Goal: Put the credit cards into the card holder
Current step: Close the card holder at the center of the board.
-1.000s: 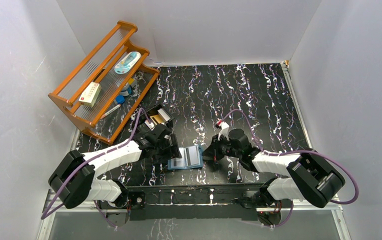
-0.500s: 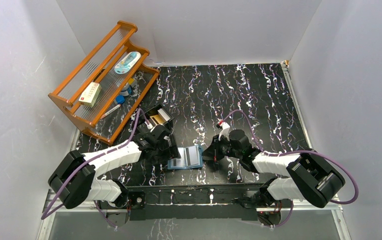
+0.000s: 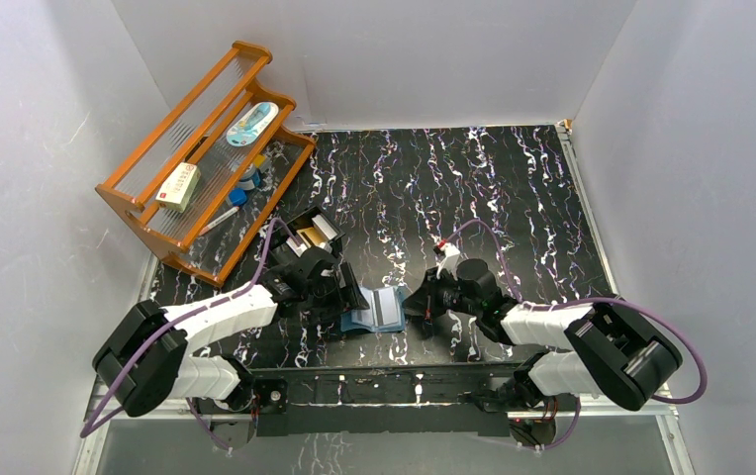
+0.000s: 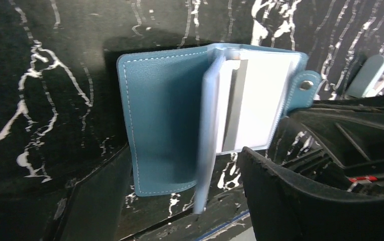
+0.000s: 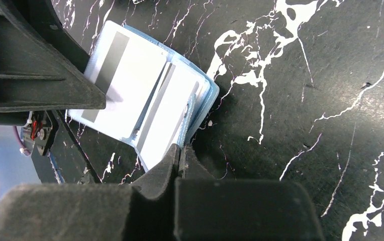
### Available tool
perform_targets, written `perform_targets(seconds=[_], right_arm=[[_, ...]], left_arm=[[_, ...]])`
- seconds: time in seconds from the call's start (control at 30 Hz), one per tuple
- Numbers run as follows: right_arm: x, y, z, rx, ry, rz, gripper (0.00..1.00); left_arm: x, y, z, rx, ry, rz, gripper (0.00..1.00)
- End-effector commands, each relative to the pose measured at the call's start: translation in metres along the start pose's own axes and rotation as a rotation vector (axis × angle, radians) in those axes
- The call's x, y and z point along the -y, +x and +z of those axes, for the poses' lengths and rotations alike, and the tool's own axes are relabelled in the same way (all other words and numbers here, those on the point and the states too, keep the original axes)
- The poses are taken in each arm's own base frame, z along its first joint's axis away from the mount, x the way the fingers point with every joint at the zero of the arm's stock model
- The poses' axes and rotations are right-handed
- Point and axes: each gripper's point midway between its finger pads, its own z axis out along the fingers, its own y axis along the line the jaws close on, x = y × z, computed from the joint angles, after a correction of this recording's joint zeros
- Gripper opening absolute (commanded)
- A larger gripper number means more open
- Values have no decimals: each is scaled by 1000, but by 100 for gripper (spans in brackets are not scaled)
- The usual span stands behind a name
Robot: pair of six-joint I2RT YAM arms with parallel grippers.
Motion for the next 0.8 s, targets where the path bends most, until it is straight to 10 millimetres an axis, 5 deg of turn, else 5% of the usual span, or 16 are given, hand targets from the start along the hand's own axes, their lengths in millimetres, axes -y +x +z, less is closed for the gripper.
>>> perform_targets(seconds=[0.0, 0.43, 0.77], right_arm=[[-17, -10, 2, 37, -78, -13, 0], [-12, -8, 4, 28, -58, -19, 0], [-14, -21, 3, 36, -52, -148, 28]], left_arm=[[73, -15, -25, 20, 269, 9, 74], [106, -11, -31, 7, 379, 73, 73], [92, -6, -5, -21, 322, 130, 45]])
